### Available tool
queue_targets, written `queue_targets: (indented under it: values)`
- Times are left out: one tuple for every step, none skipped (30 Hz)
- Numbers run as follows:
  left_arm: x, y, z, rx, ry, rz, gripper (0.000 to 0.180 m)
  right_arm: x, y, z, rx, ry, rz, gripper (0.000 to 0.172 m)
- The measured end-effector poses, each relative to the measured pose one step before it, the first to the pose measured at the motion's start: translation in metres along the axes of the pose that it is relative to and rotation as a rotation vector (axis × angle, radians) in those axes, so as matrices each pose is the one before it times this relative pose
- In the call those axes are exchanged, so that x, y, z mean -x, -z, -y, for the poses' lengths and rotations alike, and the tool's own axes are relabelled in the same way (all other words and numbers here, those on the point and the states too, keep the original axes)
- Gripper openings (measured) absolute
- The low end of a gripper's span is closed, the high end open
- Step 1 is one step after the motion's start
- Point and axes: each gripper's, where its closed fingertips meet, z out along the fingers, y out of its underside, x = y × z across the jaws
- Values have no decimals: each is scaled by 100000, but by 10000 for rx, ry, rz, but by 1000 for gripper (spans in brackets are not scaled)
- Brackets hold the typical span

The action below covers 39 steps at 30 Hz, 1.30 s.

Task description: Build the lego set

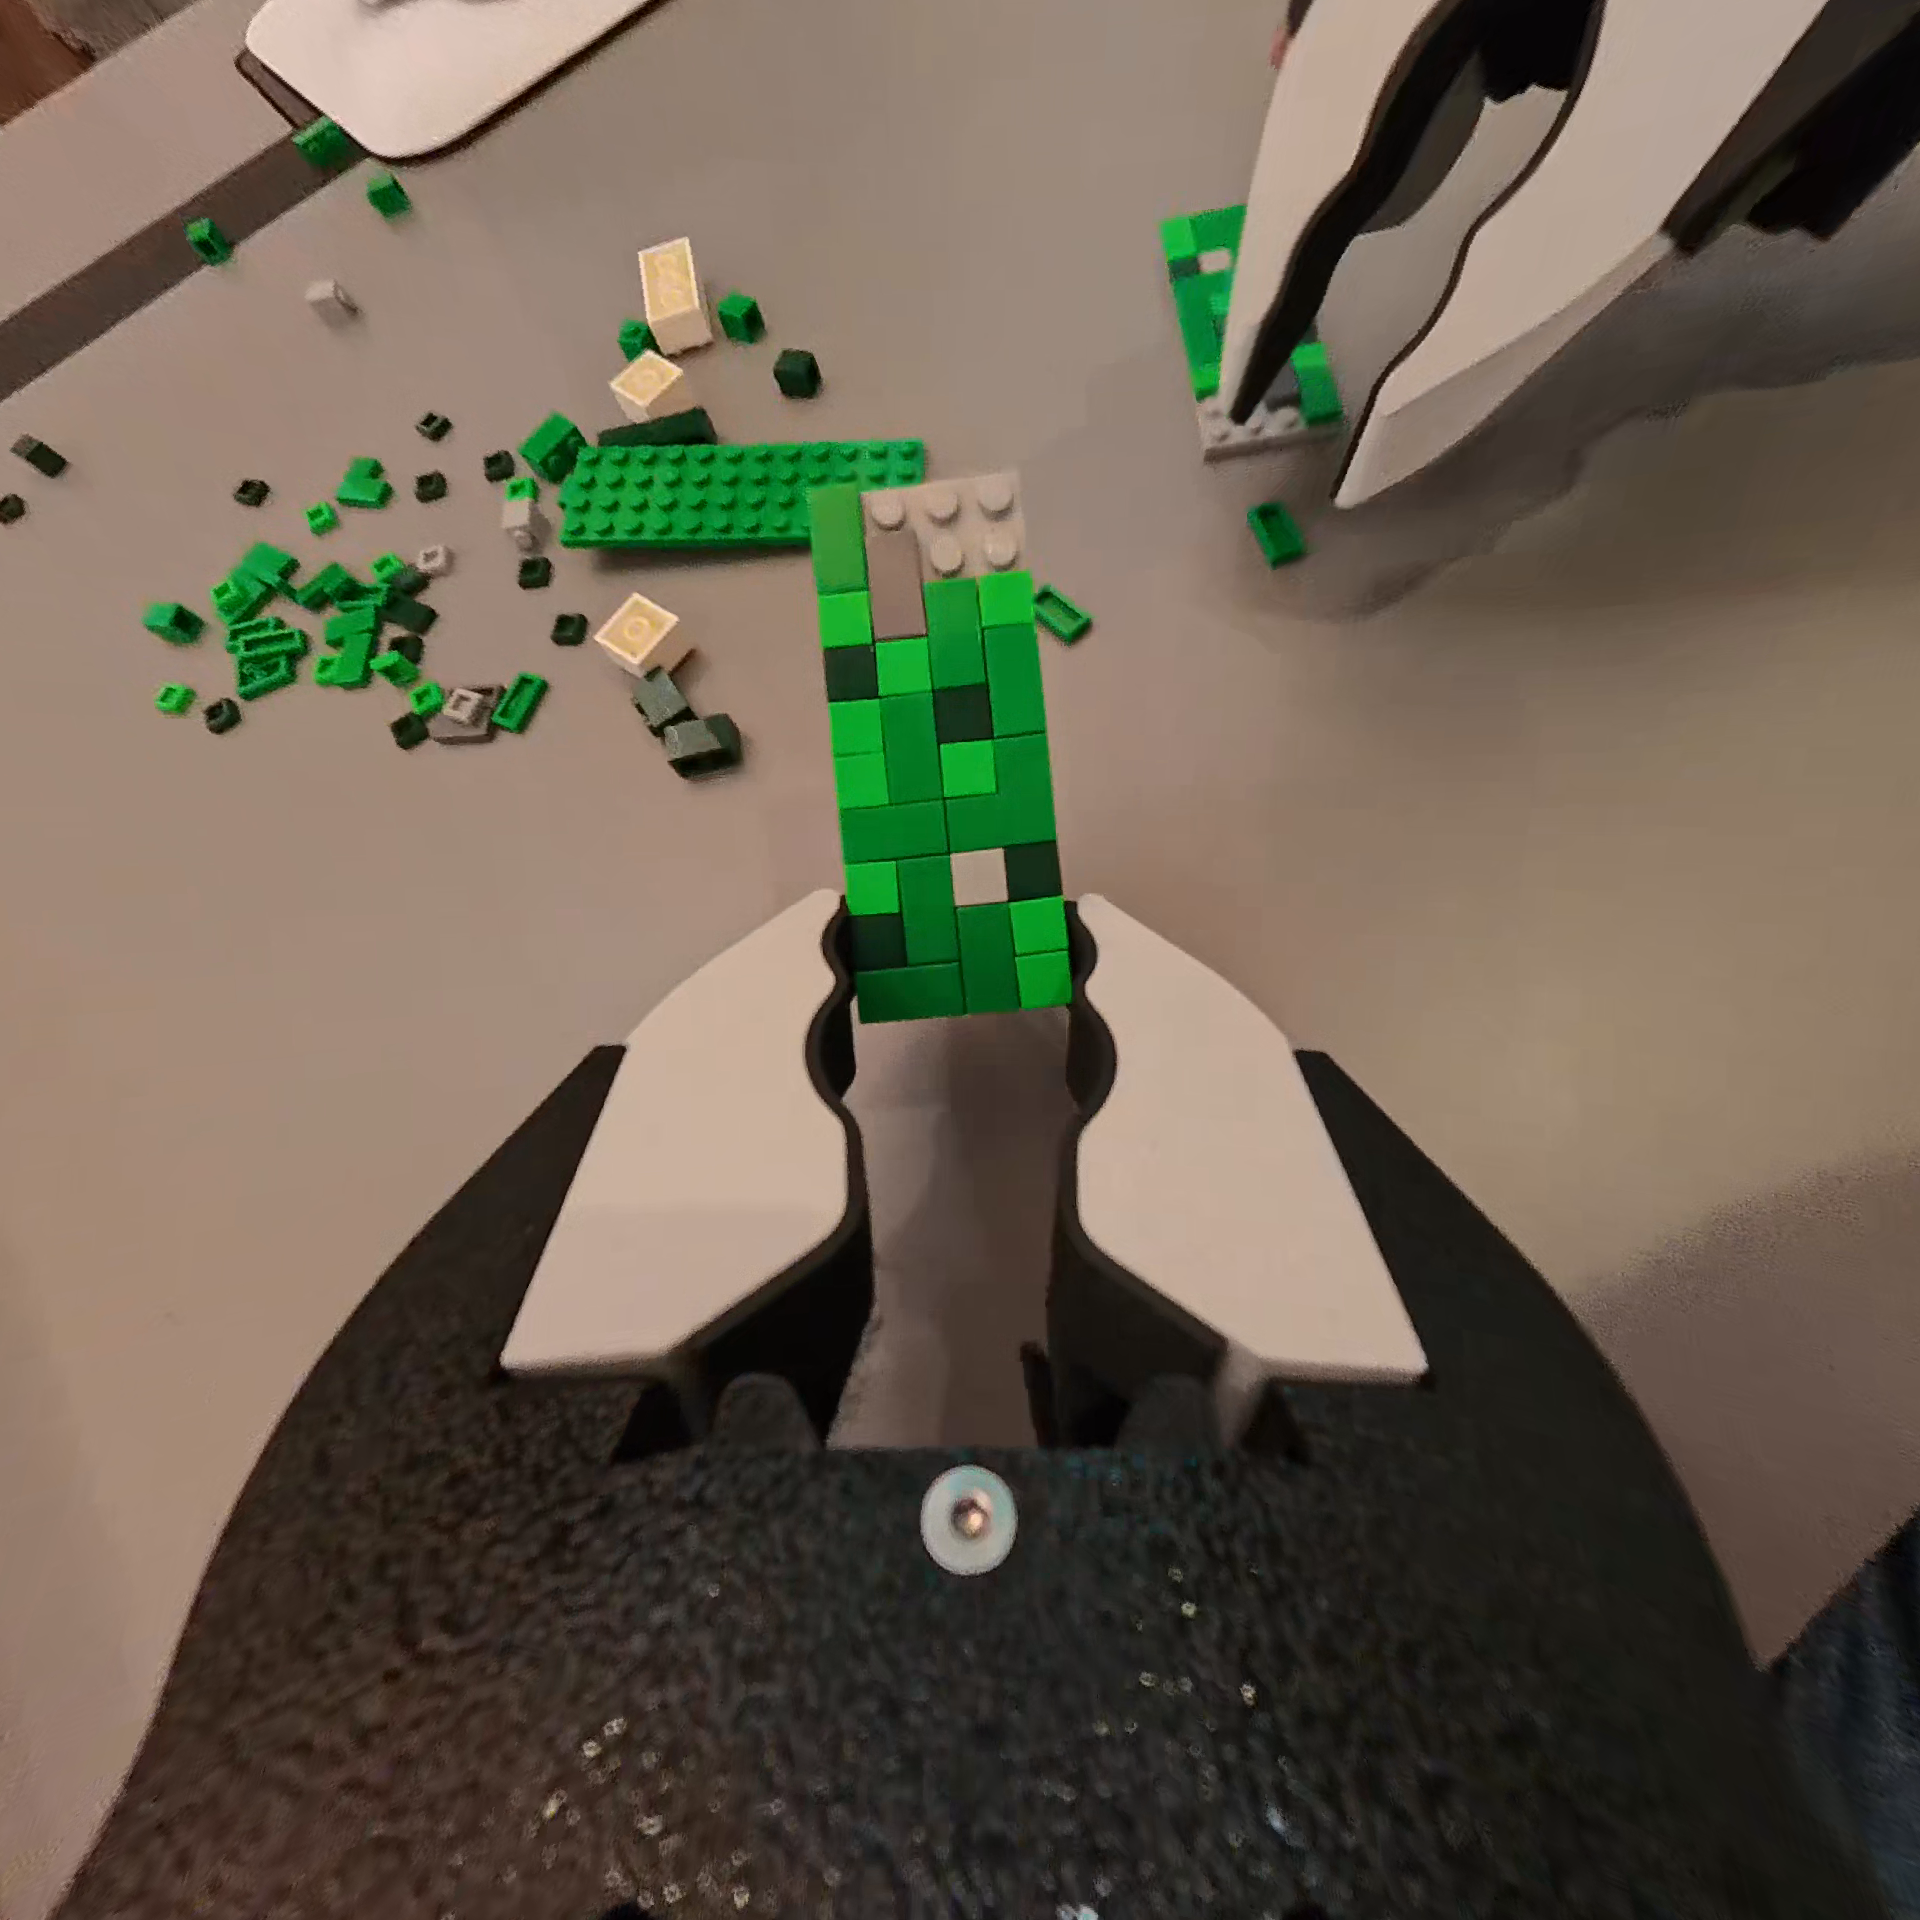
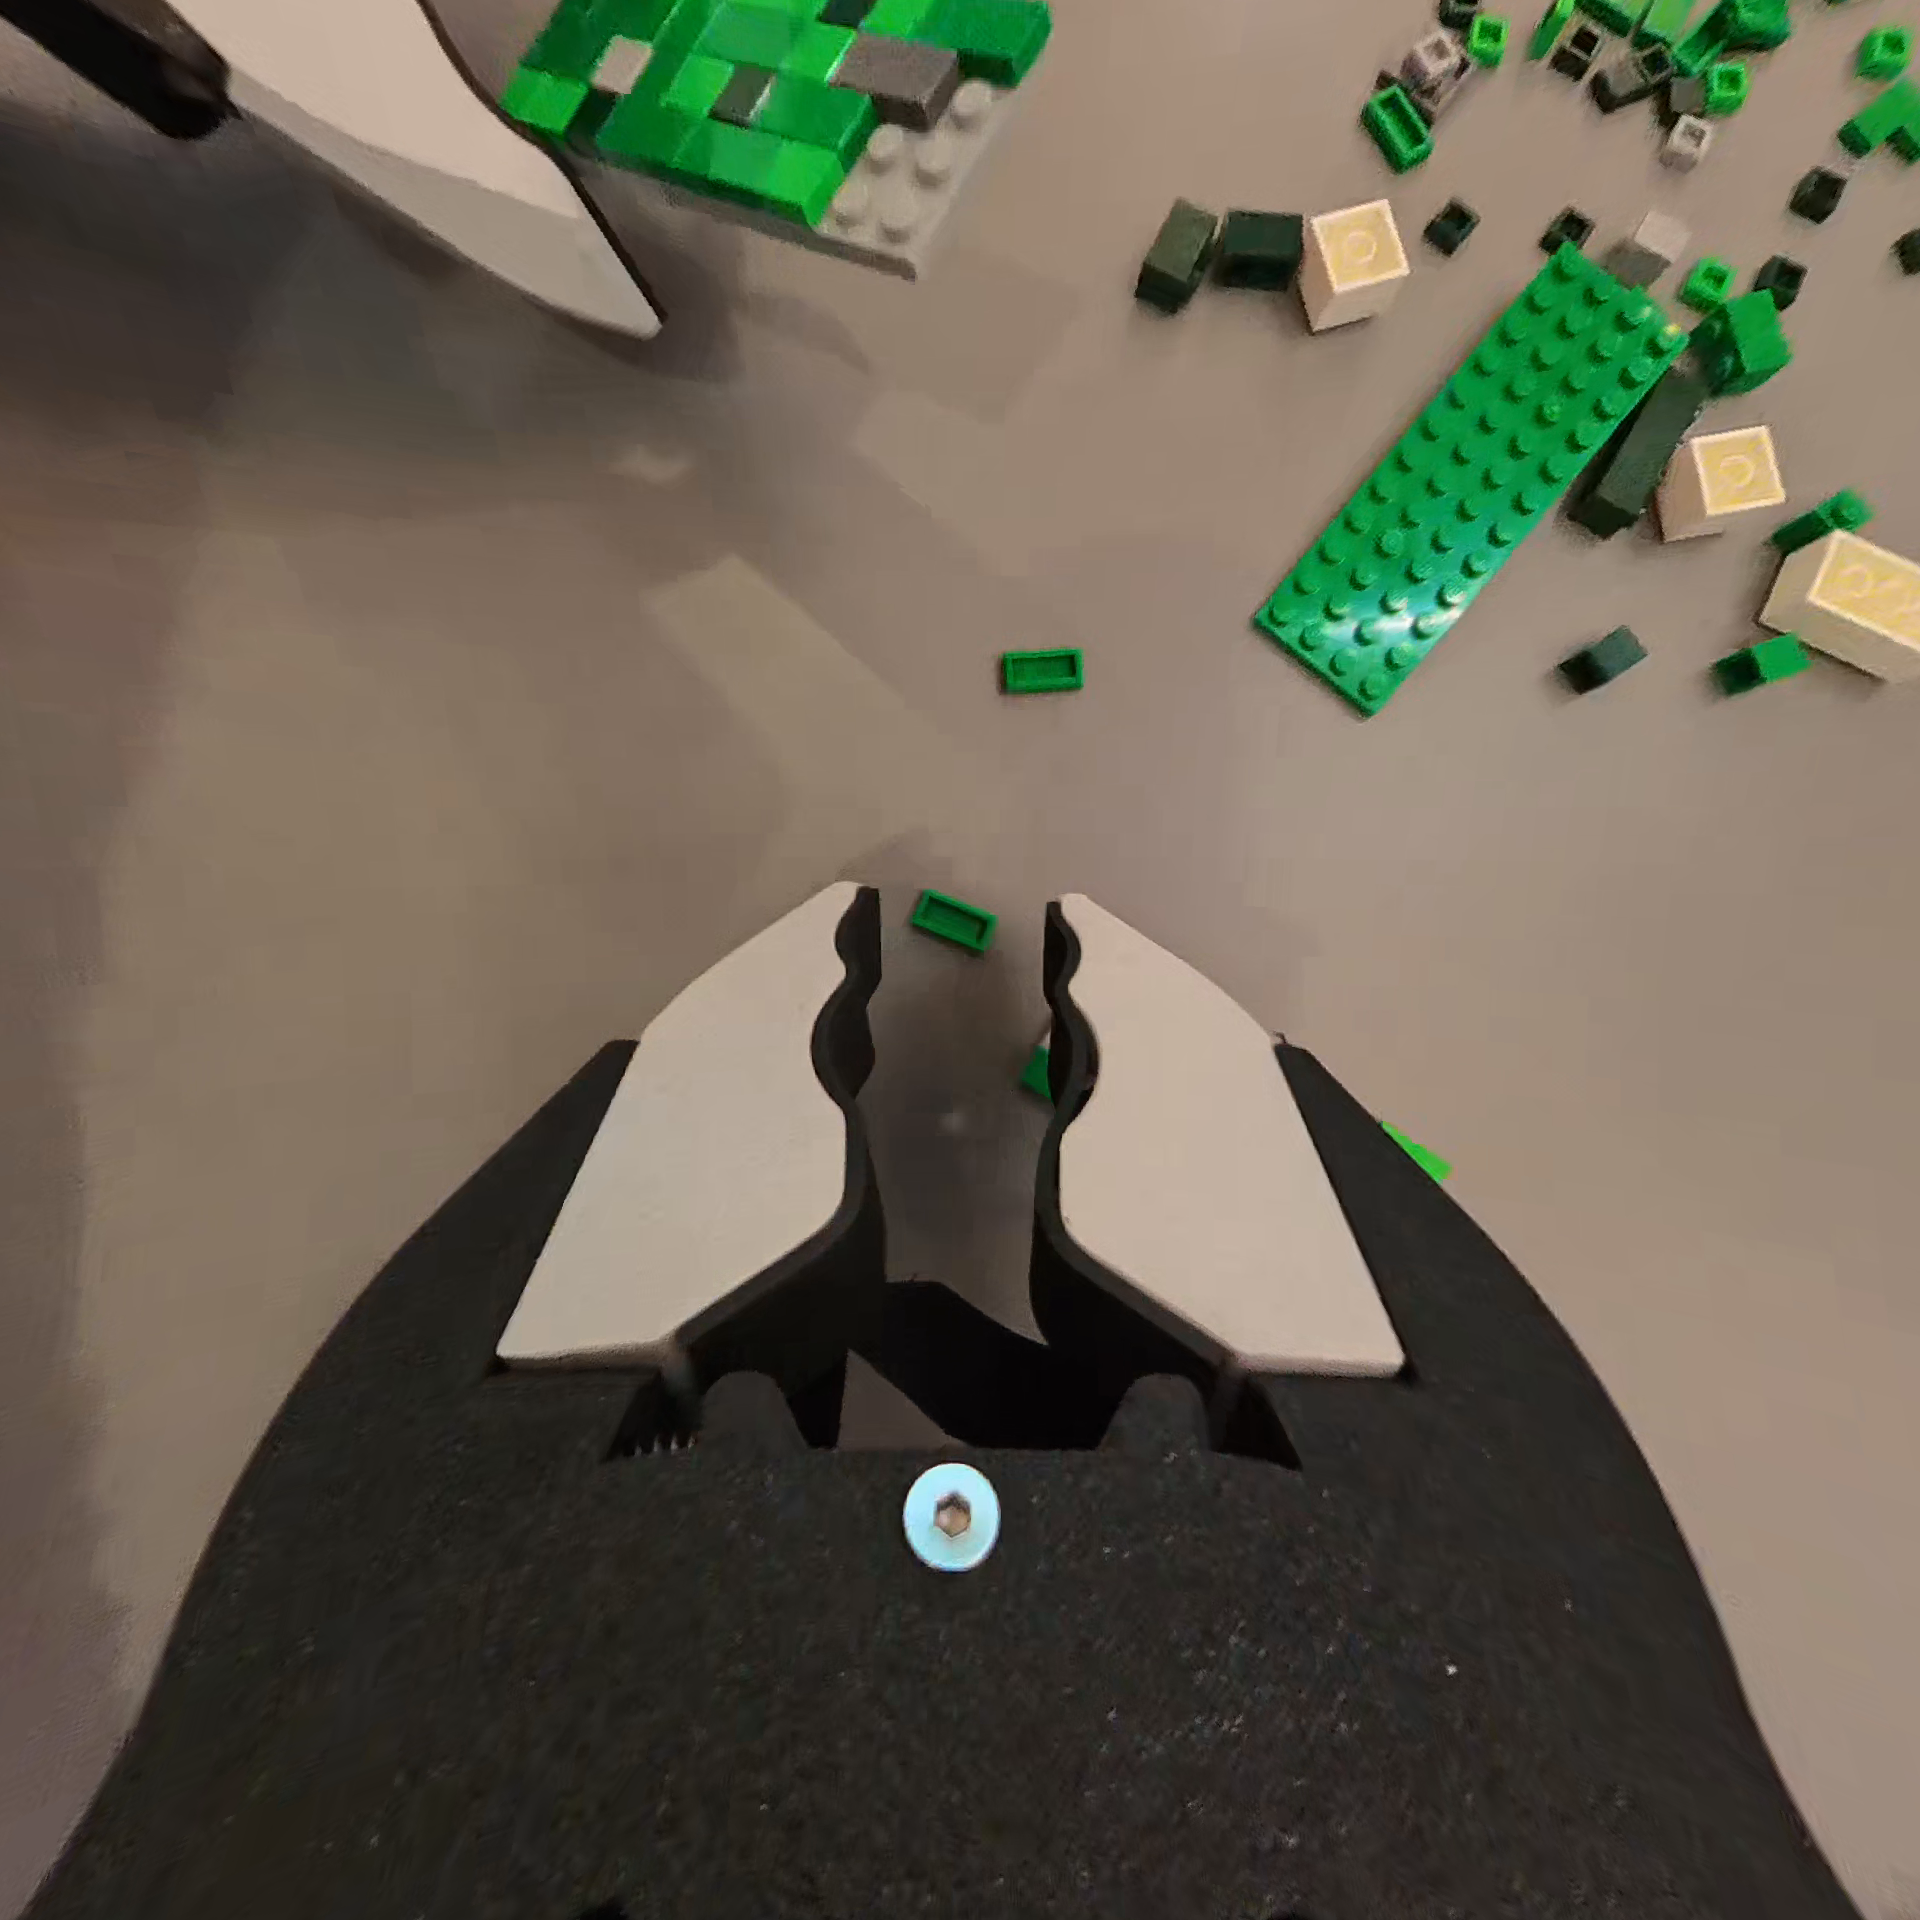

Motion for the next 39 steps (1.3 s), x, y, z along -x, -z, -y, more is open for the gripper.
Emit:
queue_targets:
  values:
    - [-328, -33, -212, 103, -60, -171, 37, 47, -153, -350, 128, 291, -427, 30]
    - [-535, -78, -252, 150, -85, -378, 37, 99, -187, -361, 155, 482, -285, 28]
    - [-403, -231, -284, 205, -87, -430, 37, 225, -154, -383, 191, 629, -78, 26]
    - [-453, -122, -270, 248, -118, -466, 37, 408, -71, -327, 91, 736, 134, 26]
    - [-528, -114, -261, 269, -237, -587, 37, 326, 6, -233, 9, 691, 220, 27]
    - [-392, -159, -358, 362, -273, -570, 37, 403, 120, -31, -100, 669, 416, 28]
    - [-328, -85, -524, 487, -395, -501, 37, 31, 150, 52, -120, 619, 295, 28]
    - [-133, -78, -601, 543, -413, -339, 37, -262, 141, 60, -117, 570, 231, 27]
    - [-131, 67, -16, 173, -224, -327, 38, -239, 37, -17, -59, 511, 260, 27]
    - [-132, 55, -7, 174, -195, -316, 38, -401, -34, -86, 9, 355, 190, 27]
    - [224, -59, -55, 213, -116, -108, 38, -296, -103, -109, 51, 186, 319, 27]
    - [345, -54, -142, 228, -73, 47, 38, -143, -155, -84, 62, 83, 423, 26]
    - [143, -61, -157, 193, -79, -23, 39, -43, -126, 18, 6, 69, 401, 26]
    - [138, 41, 88, -11, -18, 53, 41, -30, -132, 25, -10, 75, 343, 25]
    - [191, 80, 95, -70, -71, 161, 45, -45, -138, -46, 54, 62, 254, 24]
    - [182, 179, 176, -174, -55, 237, 48, -89, -148, -182, 149, 43, 151, 21]
    - [136, 218, 285, -264, -65, 225, 51, 12, -75, 39, 20, 7, 139, 15]
    - [191, 285, 513, -423, -132, 298, 52, -227, -47, 44, -8, -53, -63, 8]
    - [76, 255, 720, -530, -251, 242, 50, -66, -13, 85, -49, -114, 8, 8]
    - [36, 193, 943, -589, -343, 284, 48, 0, 41, 102, -93, -224, 23, 8]
    - [-69, -51, 953, -502, -417, 228, 48, -43, 89, 219, -217, -299, 1, 8]
    - [-214, -223, 972, -406, -575, 183, 50, -37, 153, 289, -325, -302, -6, 7]
    - [-32, -520, 920, -358, -687, 317, 48, 174, 250, 343, -371, -275, 119, 7]
    - [23, -521, 805, -216, -843, 425, 45, 110, 281, 409, -400, -294, 82, 7]
    - [226, -587, 671, -144, -931, 559, 43, 142, 317, 423, -383, -293, 82, 7]
    - [117, -535, 680, -162, -931, 473, 40, 176, 317, 403, -337, -254, 123, 7]
    - [7, -545, 617, -155, -792, 317, 39, 191, 295, 405, -323, -213, 84, 7]
    - [85, -550, 409, -43, -565, 264, 38, 206, 277, 383, -274, -156, 86, 6]
    - [-40, -539, 242, 4, -376, 93, 38, 226, 254, 322, -222, -95, 84, 6]
    - [-146, -462, 201, -4, -248, -40, 37, 164, 217, 260, -147, -58, 25, 6]
    - [-12, -276, 72, 44, -153, 1, 35, 147, 177, 145, -53, -20, 16, 6]
    - [-5, -249, 61, 14, -141, -1, 33, 154, 116, 101, -29, 17, 11, 6]
    - [14, -114, 225, -88, -136, 34, 29, 156, 59, 107, -30, 14, 24, 6]
    - [110, -6, 431, -185, -107, 76, 27, 160, 29, 33, 18, 4, 65, 6]
    - [-36, -30, 424, -180, -91, -12, 24, 186, -42, 73, -9, -3, 59, 6]
    - [-70, -109, 281, -60, -67, -39, 22, 149, -64, 71, -15, 3, 43, 6]
    - [-109, -143, 166, -1, -100, -48, 18, 97, -71, 43, 0, -3, 8, 6]
    - [-135, -139, 99, 35, -112, -46, 8, 102, -56, 47, -14, -4, 4, 3]
    - [-36, -145, -17, 107, 24, -29, 3, 92, -14, 109, -82, 9, -21, 0]
